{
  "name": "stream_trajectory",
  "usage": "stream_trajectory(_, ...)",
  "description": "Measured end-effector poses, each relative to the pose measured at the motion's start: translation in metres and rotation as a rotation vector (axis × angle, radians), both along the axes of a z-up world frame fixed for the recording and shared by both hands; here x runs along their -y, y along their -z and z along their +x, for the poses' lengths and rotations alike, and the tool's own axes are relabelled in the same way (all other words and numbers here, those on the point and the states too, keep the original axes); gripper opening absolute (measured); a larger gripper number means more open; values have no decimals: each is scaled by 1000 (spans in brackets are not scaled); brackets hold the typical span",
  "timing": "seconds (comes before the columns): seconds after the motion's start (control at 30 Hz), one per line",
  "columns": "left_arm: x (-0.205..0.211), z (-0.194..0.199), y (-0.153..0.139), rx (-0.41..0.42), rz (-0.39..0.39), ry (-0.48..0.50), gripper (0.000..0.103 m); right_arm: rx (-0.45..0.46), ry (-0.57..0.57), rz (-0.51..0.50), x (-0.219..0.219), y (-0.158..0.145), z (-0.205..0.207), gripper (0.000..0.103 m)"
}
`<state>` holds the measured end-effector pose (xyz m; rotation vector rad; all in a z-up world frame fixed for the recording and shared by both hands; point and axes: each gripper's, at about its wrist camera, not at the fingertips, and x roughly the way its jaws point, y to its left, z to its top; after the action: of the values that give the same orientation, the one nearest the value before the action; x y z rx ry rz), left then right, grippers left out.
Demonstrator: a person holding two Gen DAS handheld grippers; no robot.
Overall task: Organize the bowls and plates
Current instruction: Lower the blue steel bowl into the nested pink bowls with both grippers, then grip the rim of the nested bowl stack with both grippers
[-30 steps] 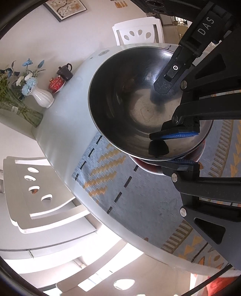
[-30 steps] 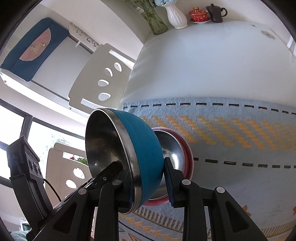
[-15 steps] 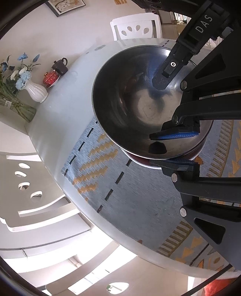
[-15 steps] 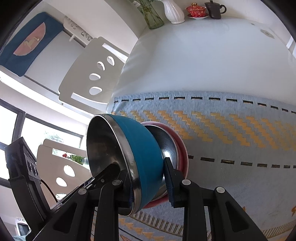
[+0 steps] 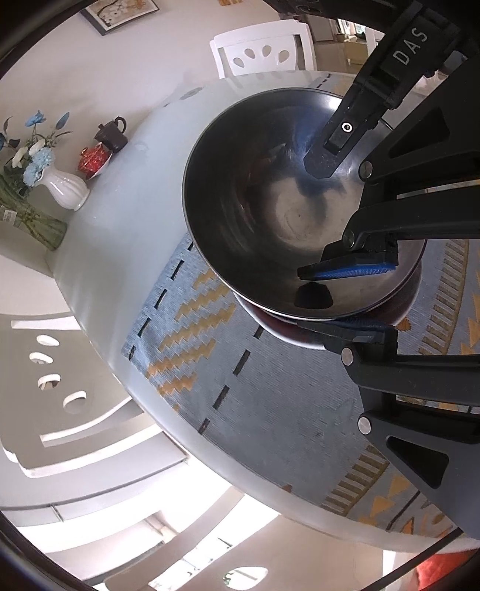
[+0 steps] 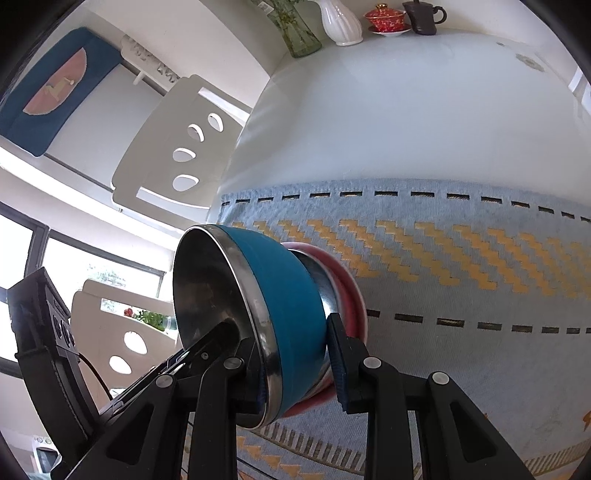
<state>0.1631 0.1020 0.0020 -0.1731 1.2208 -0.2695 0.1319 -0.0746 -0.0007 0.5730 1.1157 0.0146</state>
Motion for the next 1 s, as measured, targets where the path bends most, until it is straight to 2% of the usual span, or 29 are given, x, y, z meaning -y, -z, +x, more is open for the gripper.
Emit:
stream_trajectory(0.2,5,1,3,-9,3,8,14,-13,9,1,5,5,1,27)
stream_trajectory(0.37,0,2,-9,17,-21,-3,16,-6,41,34,13,7,-2,27)
stream_trajectory(0.53,2,2,-11,40,39,-4,17,-13,40,38,15,8,-3,27)
stream_trajectory(0.63,-4,2,-6,18,16,-20,17,-13,43,44,15,9,-3,27)
stream_trajectory(1.0,-7,0,-1,-12,5,-34,20,-37,46,52,19,22,-6,27)
